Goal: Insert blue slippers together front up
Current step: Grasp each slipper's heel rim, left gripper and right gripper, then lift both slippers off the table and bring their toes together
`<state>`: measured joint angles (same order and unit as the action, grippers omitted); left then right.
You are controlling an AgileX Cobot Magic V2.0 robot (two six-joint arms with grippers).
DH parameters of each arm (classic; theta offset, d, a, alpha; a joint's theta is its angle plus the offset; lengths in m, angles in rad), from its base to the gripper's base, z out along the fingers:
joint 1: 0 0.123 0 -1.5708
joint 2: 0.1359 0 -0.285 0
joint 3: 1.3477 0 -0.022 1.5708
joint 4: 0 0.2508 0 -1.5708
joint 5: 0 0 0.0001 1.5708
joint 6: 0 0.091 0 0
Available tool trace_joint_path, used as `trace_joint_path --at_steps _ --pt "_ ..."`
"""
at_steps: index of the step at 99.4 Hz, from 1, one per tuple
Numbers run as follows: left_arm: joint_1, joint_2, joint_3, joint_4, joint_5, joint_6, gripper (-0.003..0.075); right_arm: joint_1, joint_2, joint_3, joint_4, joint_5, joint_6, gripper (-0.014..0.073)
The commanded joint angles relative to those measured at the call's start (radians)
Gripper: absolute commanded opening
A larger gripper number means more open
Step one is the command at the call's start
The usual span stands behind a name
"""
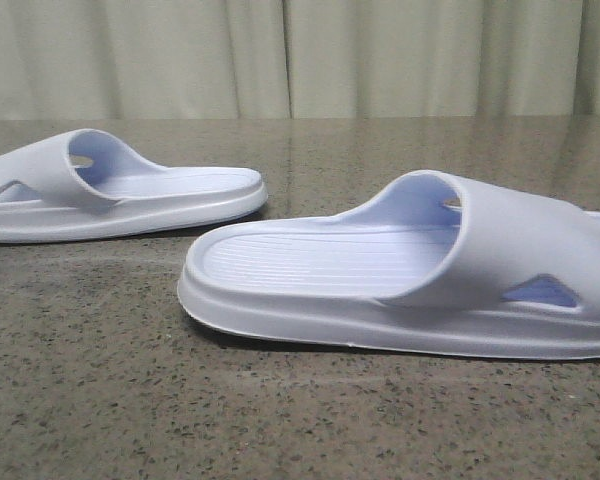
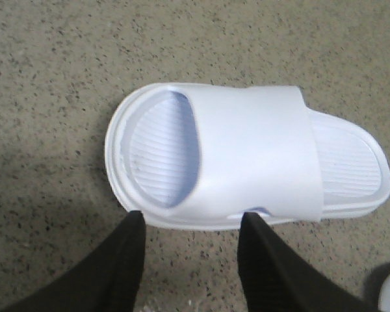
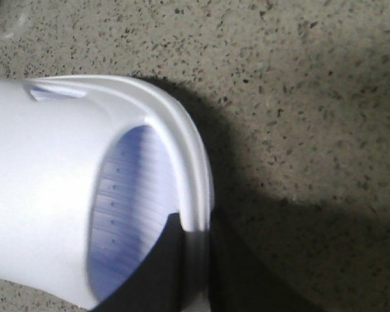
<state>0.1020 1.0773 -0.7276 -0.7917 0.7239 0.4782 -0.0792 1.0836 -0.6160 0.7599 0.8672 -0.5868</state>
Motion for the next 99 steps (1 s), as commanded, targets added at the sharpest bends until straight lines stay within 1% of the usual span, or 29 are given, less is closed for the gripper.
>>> trace_joint_path --at_steps 1,11,18,26,34,55,68,99 --pt "0.048 0.041 -0.059 -0.106 0.009 0.059 0.0293 -0.005 -0.009 -0.029 0.019 -0.027 -0.017 -0.0107" --pt "0.127 0.106 -0.087 -0.224 0.110 0.174 0.0293 -0.005 -0.009 -0.029 0.019 -0.029 -0.017 -0.0107" --pt "0.181 0.154 -0.103 -0.277 0.175 0.221 0.0293 -0.005 -0.009 -0.029 0.019 -0.029 -0.017 -0.0107" --pt "0.224 0.203 -0.125 -0.296 0.244 0.256 0.0293 -0.005 -0.009 -0.029 0.019 -0.031 -0.017 -0.0107" --pt "0.248 0.244 -0.144 -0.290 0.269 0.260 0.0293 -0.005 -0.009 -0.029 0.019 -0.035 -0.017 -0.0107" --pt "0.251 0.314 -0.153 -0.316 0.300 0.316 0.0292 -0.005 -0.009 -0.029 0.019 -0.035 -0.017 -0.0107" --pt "0.251 0.348 -0.153 -0.365 0.345 0.366 0.0292 -0.005 -0.009 -0.029 0.019 -0.035 -0.017 -0.0107" --pt "0.251 0.379 -0.153 -0.369 0.331 0.395 0.0292 -0.005 -0.009 -0.029 0.019 -0.035 -0.017 -0.0107"
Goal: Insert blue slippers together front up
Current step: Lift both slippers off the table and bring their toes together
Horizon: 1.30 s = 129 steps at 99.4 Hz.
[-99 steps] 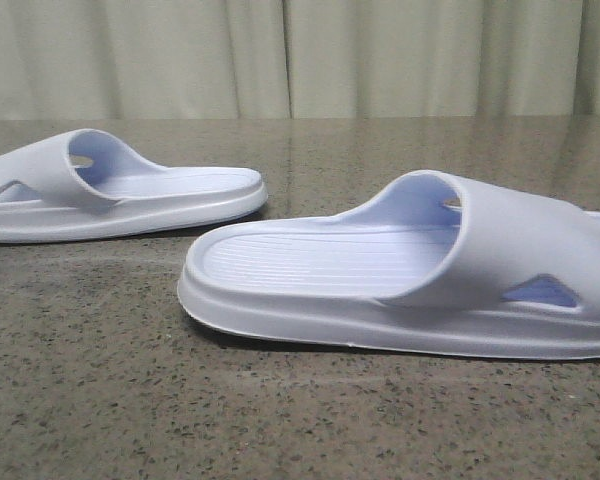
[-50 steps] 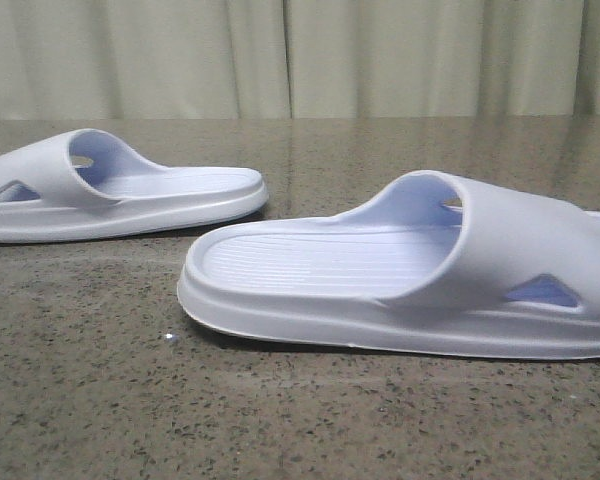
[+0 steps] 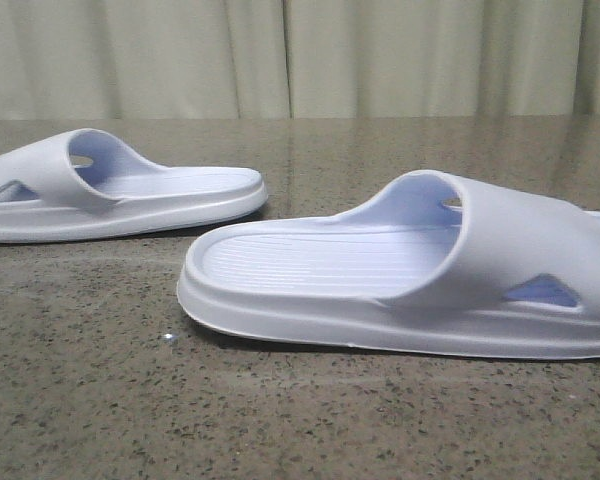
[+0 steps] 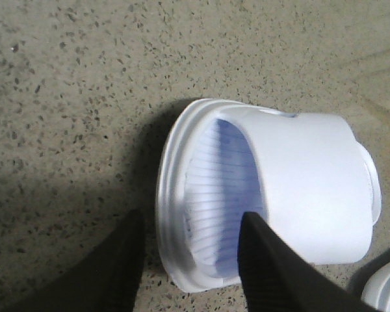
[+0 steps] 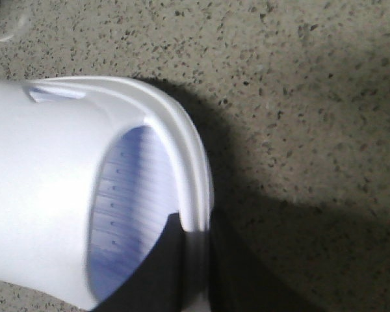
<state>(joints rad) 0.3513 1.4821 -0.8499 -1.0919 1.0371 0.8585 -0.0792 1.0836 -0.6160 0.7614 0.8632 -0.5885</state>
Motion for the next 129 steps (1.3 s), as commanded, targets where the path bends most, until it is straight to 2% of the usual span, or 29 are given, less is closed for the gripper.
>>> trace_joint_path --at_steps 1,62,80,99,129 --pt "0.001 -0.026 -0.030 -0.069 0.016 0.018 0.0292 -0.005 -0.009 -0.029 0.018 -0.031 -0.015 -0.0107" --pt "-0.067 0.050 -0.048 -0.090 -0.001 0.031 0.0281 -0.005 -0.009 -0.029 0.018 -0.031 -0.015 -0.0107" --pt "-0.067 0.054 -0.048 -0.090 0.005 0.035 0.0195 -0.005 -0.009 -0.029 0.018 -0.032 -0.017 -0.0107" --pt "-0.067 0.054 -0.048 -0.090 0.010 0.037 0.0014 -0.005 -0.009 -0.029 0.018 -0.033 -0.017 -0.0107" --pt "-0.055 0.045 -0.099 -0.116 0.071 0.037 0.0015 -0.005 -0.011 -0.045 0.022 -0.073 -0.017 -0.0107"
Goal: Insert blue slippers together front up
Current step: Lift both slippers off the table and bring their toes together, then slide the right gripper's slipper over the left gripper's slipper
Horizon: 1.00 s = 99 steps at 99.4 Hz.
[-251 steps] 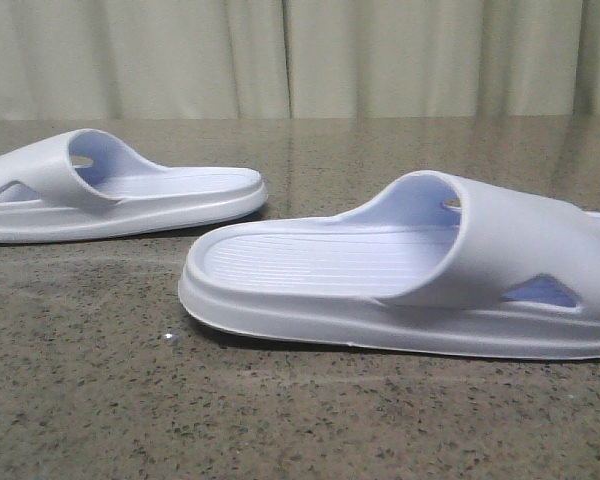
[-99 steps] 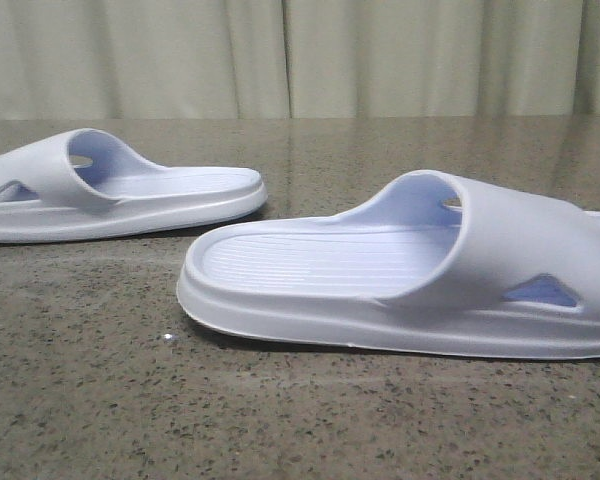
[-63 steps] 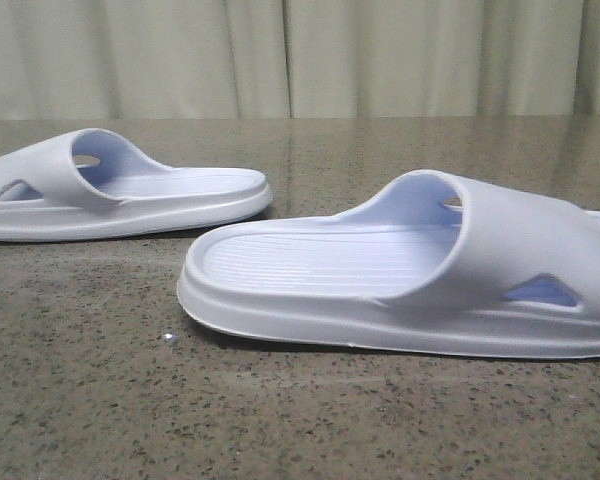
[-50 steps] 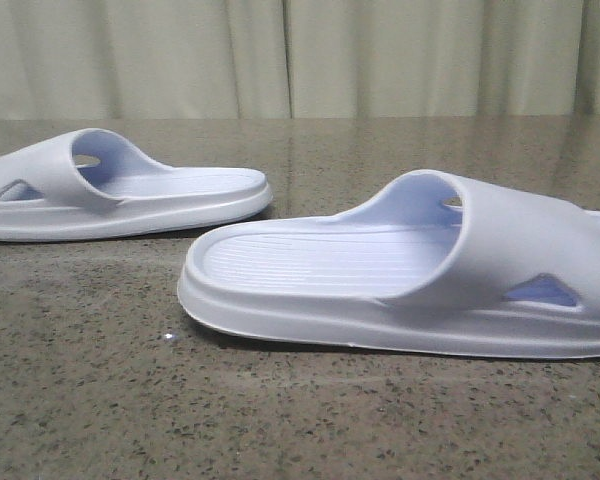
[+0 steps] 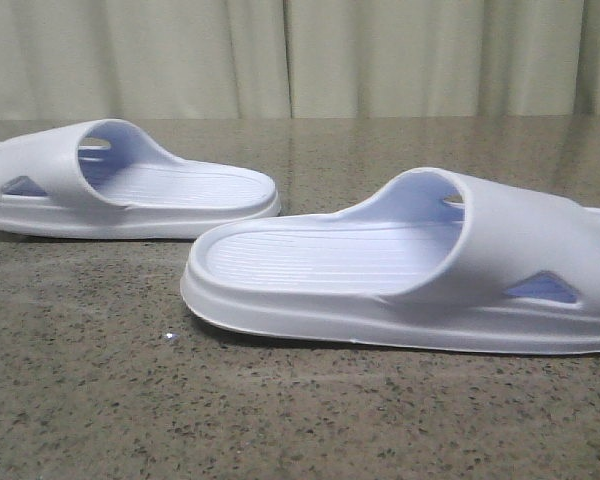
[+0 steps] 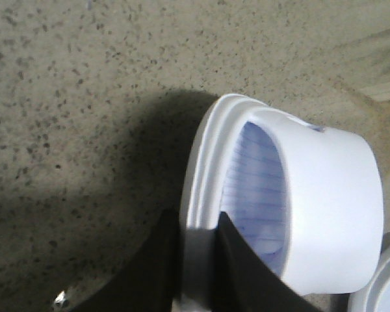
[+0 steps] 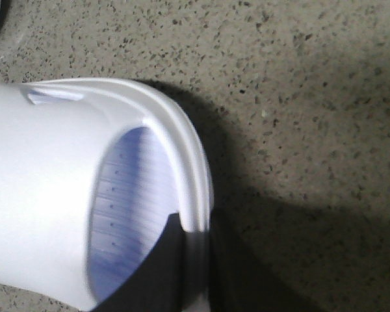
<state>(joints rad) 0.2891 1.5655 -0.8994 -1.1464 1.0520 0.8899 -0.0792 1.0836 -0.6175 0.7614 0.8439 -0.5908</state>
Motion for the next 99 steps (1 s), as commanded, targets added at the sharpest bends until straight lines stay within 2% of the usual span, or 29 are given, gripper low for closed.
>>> trace_joint_path --at_steps 1,32,48,61,99 --pt "0.010 -0.039 -0.054 -0.062 0.056 0.006 0.0015 -0.005 -0.011 -0.047 0.022 -0.053 -0.015 -0.0107" --pt "0.037 -0.076 -0.100 -0.068 0.087 -0.006 0.0015 -0.013 -0.011 -0.211 0.031 -0.056 0.019 -0.0106" --pt "0.041 -0.076 -0.100 -0.146 0.152 -0.004 0.0015 -0.040 -0.011 -0.297 0.056 -0.018 0.027 -0.0106" --pt "0.041 -0.076 -0.100 -0.204 0.215 0.009 0.0015 -0.044 -0.011 -0.320 0.085 -0.013 0.027 -0.0107" --pt "0.041 -0.076 -0.100 -0.171 0.188 0.009 0.0015 -0.044 -0.011 -0.368 0.130 0.027 0.027 -0.0107"
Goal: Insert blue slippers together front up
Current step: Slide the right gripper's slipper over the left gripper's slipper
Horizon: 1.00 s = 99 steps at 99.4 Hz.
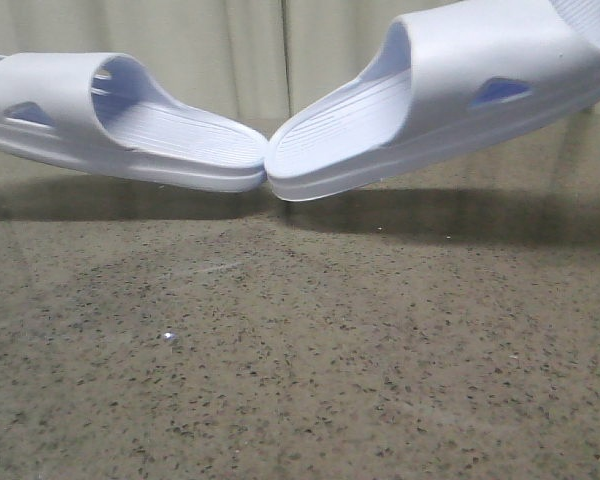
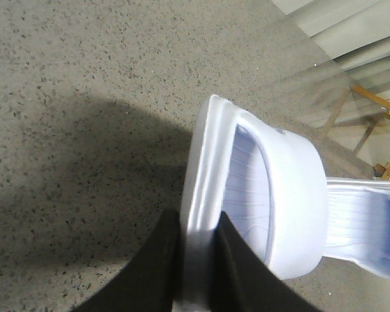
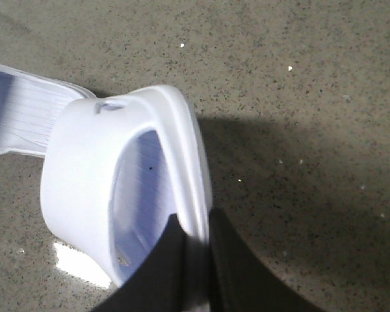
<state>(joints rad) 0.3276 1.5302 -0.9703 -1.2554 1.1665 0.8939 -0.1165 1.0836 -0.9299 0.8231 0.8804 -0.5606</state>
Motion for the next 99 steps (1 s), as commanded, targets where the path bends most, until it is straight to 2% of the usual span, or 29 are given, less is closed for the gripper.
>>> trace_joint_path --at_steps 1,45,60,71,99 --pt "0.002 -0.040 -0.029 -0.062 0.074 0.005 0.0015 -0.007 -0.011 -0.059 0.069 -0.009 -0.003 -0.0107" --pt "0.002 -0.040 -0.029 -0.046 0.041 0.005 0.0015 -0.007 -0.011 -0.123 0.069 0.054 -0.003 -0.0106" --pt "0.002 -0.040 -0.029 -0.039 0.021 0.005 0.0015 -0.007 -0.011 -0.123 0.011 0.068 -0.003 -0.0106" --pt "0.002 -0.040 -0.029 -0.039 0.014 0.005 0.0015 -0.007 -0.011 -0.123 0.016 0.068 -0.003 -0.0106" --pt "0.002 -0.040 -0.029 -0.091 0.101 0.009 0.0015 -0.007 0.004 -0.123 0.053 0.041 -0.003 -0.0107"
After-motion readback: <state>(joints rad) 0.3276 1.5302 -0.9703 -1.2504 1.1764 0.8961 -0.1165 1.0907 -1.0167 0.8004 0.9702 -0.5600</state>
